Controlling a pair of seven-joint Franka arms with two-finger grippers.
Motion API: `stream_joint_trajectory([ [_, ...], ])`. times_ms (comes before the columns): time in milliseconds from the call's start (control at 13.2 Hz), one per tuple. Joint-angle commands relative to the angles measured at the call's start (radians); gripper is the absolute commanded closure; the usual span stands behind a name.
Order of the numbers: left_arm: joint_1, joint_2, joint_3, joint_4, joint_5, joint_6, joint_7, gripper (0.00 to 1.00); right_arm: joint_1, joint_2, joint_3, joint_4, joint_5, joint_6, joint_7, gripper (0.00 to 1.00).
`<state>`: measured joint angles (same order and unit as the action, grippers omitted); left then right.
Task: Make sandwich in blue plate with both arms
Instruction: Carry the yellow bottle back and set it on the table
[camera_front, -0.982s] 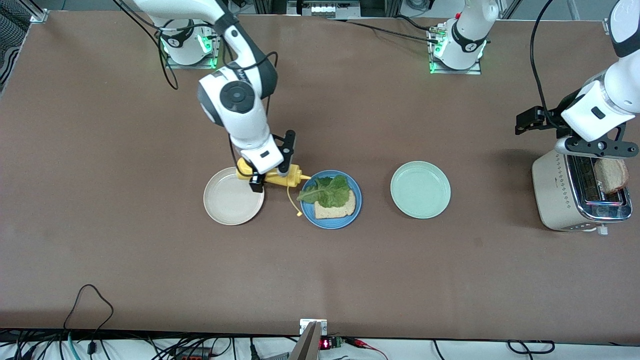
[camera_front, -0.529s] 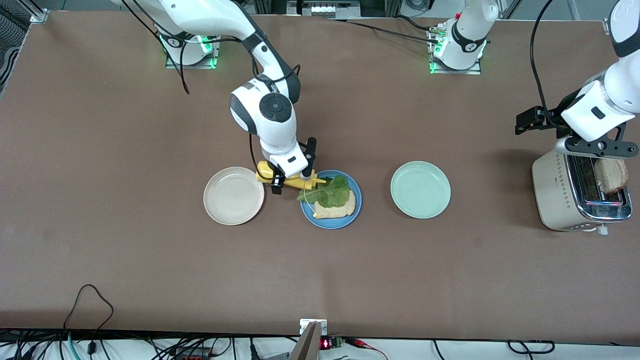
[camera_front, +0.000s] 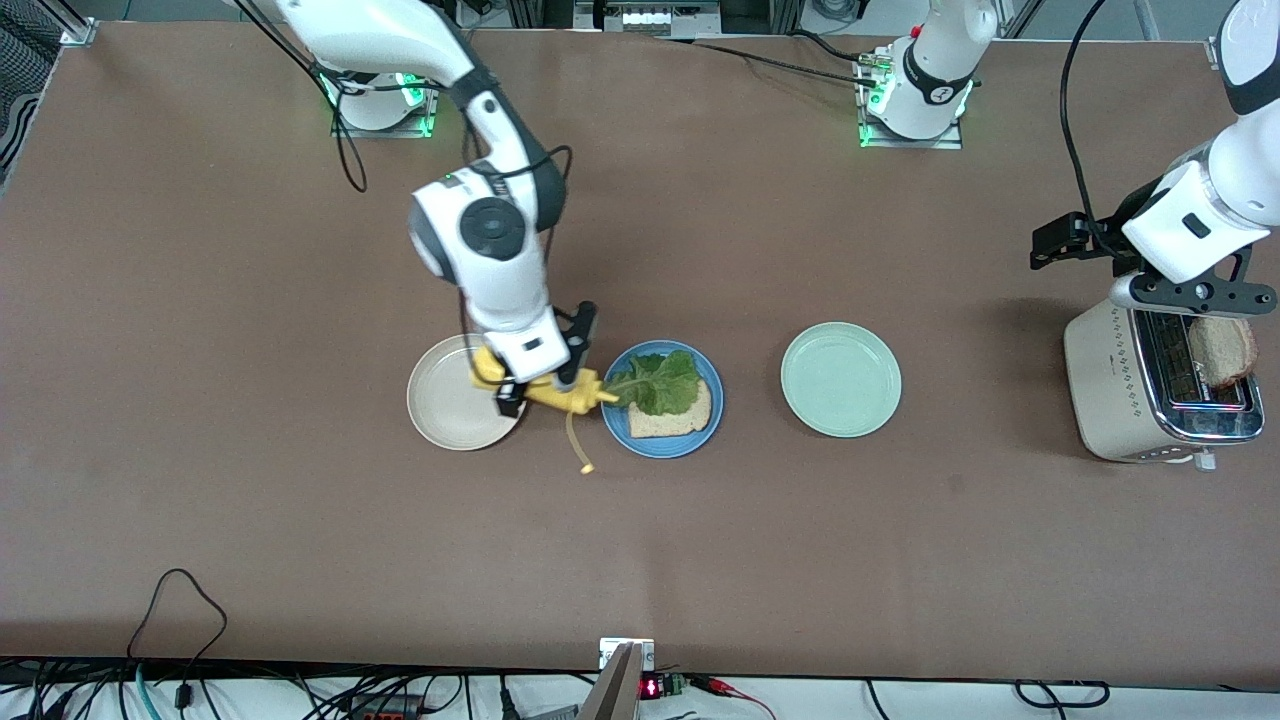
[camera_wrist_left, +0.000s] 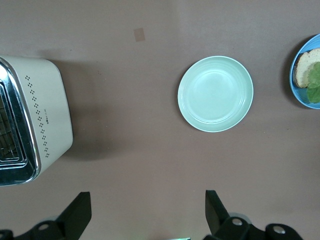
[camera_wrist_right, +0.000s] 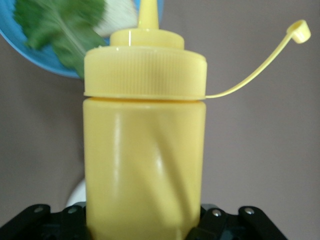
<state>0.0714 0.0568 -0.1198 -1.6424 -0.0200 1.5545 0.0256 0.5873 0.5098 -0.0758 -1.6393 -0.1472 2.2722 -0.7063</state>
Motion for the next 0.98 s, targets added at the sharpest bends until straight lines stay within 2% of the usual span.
stream_joint_trajectory([
  [0,0.001,-0.005,-0.001,0.015,-0.012,-0.019,-0.007,0.00,-0.340,-0.149,0.277,-0.095,-0.002,-0.048,-0.106,1.00],
  [151,0.001,-0.005,-0.001,0.015,-0.012,-0.020,-0.006,0.00,-0.554,-0.206,0.423,-0.143,0.015,-0.068,-0.198,1.00],
  [302,0.001,-0.005,-0.001,0.015,-0.012,-0.019,-0.007,0.00,-0.689,-0.241,0.499,-0.149,0.099,-0.126,-0.319,1.00],
  [529,0.001,-0.005,-0.001,0.015,-0.012,-0.020,-0.007,0.00,-0.848,-0.281,0.504,-0.148,0.315,-0.209,-0.626,1.00],
  [755,0.001,-0.005,-0.001,0.015,-0.012,-0.020,-0.007,0.00,-0.992,-0.281,0.493,-0.145,0.499,-0.313,-0.922,1.00],
  [906,0.008,-0.005,0.000,0.012,-0.012,-0.020,-0.006,0.00,-1.037,-0.271,0.434,-0.145,0.605,-0.382,-1.101,1.00],
])
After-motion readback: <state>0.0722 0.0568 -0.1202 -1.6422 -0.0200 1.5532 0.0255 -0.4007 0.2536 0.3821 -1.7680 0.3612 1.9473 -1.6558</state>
